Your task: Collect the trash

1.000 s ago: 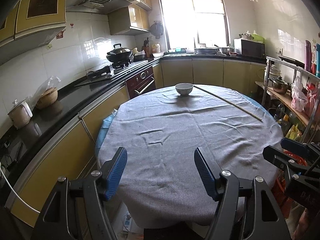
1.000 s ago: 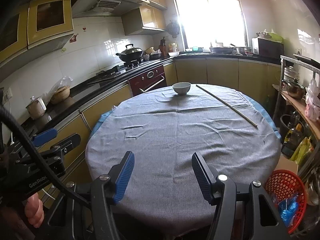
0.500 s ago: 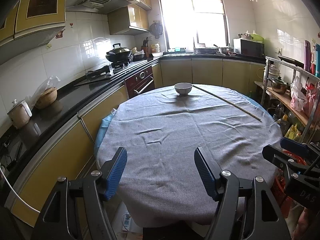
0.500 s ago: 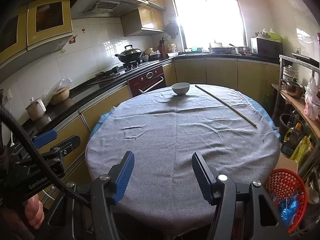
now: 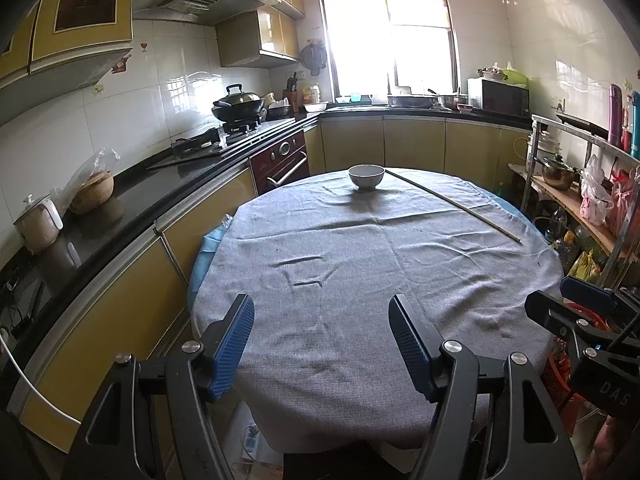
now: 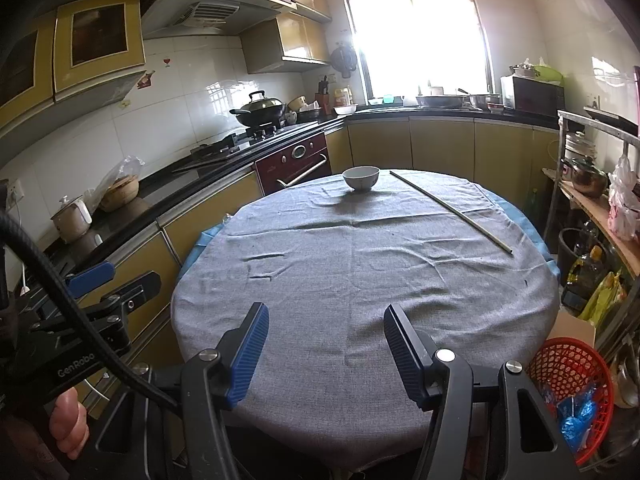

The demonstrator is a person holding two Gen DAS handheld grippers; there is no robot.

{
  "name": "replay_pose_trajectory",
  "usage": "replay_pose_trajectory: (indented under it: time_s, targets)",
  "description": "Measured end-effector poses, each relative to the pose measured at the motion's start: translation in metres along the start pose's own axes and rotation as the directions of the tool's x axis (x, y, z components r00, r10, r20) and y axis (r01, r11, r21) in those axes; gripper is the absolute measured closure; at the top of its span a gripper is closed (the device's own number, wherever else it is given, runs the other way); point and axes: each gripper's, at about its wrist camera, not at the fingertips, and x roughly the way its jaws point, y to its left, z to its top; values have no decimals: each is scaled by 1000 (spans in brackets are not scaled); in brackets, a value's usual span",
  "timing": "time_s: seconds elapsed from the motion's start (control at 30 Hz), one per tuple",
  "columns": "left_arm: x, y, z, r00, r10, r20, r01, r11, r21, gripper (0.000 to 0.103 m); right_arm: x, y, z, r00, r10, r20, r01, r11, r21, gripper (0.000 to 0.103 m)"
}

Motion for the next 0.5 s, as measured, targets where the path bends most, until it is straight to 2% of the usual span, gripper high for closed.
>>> replay_pose_trajectory:
  time_s: [0.5]
  targets:
    - [-1, -2, 1, 1000, -2, 2, 2, 1000, 3, 32, 0, 1, 0, 1000, 1, 1, -1, 1000, -2, 39]
